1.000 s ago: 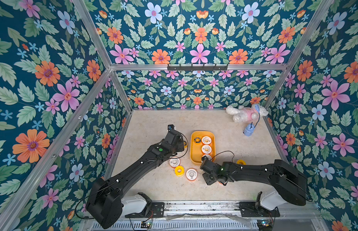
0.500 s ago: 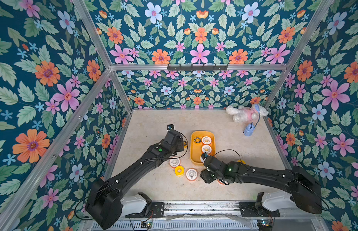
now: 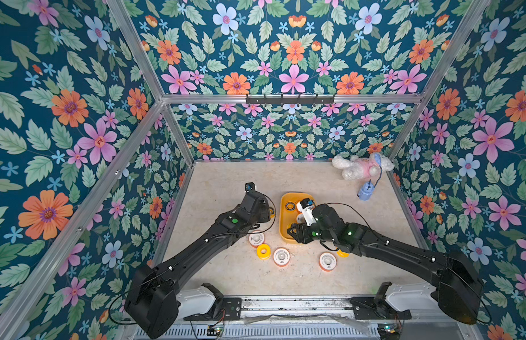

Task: Put the sealing tape into the storage box
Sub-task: Place the sealing tape in the storage box.

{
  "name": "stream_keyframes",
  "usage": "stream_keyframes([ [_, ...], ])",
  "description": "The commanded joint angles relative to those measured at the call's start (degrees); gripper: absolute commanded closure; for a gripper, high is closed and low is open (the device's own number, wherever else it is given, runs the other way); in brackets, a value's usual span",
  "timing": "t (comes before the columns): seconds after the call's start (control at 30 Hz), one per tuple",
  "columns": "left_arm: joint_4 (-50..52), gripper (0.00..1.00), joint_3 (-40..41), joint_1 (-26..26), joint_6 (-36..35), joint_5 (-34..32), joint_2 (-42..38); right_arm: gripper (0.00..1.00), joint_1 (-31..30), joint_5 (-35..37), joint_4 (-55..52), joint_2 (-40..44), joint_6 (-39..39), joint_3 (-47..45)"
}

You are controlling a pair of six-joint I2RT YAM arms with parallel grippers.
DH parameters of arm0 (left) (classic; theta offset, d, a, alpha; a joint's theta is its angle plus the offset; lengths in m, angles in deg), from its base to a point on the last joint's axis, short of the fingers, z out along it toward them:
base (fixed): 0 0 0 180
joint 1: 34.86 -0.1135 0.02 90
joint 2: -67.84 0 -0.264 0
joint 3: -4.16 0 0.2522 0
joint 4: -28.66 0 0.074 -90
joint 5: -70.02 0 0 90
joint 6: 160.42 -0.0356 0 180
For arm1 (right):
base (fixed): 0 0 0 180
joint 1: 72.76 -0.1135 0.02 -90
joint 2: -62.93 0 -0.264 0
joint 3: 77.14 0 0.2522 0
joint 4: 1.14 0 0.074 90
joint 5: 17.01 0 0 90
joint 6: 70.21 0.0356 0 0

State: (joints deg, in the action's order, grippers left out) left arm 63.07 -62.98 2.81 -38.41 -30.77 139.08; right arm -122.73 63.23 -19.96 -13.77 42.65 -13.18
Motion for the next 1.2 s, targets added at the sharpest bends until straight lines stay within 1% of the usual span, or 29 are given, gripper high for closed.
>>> stream_keyframes([
  [0.0,0.3,0.33,-0.4,0.0,0.0,-0.6,-0.1,0.49,2.6,-2.7,3.9,-2.4,-0.3,1.8],
  [0.07,0.4,0.33,-0.5,0.0,-0.1,-0.6,-0.1,0.49,3.9,-2.4,3.7,-4.4,-0.4,3.2],
  [0.27,0.4,0.33,-0.5,0.0,-0.1,-0.5,-0.4,0.49,5.2,1.9,1.6,-11.0,-0.6,7.7],
  [0.5,0.4,0.33,-0.5,0.0,-0.1,-0.3,-0.6,0.49,5.3,9.6,-3.3,-17.7,0.1,13.9],
  [0.6,0.3,0.33,-0.5,0.0,-0.1,-0.3,-0.5,0.5,5.3,11.7,-6.3,-22.4,0.2,16.7],
  [0.77,0.2,0.33,-0.6,0.0,-0.1,-0.2,-0.3,0.5,5.3,14.6,-9.6,-26.6,0.4,20.0],
  [1.17,0.2,0.33,-0.6,-0.1,-0.2,-0.6,0.0,0.49,5.3,15.6,-11.1,-32.0,0.2,24.2],
])
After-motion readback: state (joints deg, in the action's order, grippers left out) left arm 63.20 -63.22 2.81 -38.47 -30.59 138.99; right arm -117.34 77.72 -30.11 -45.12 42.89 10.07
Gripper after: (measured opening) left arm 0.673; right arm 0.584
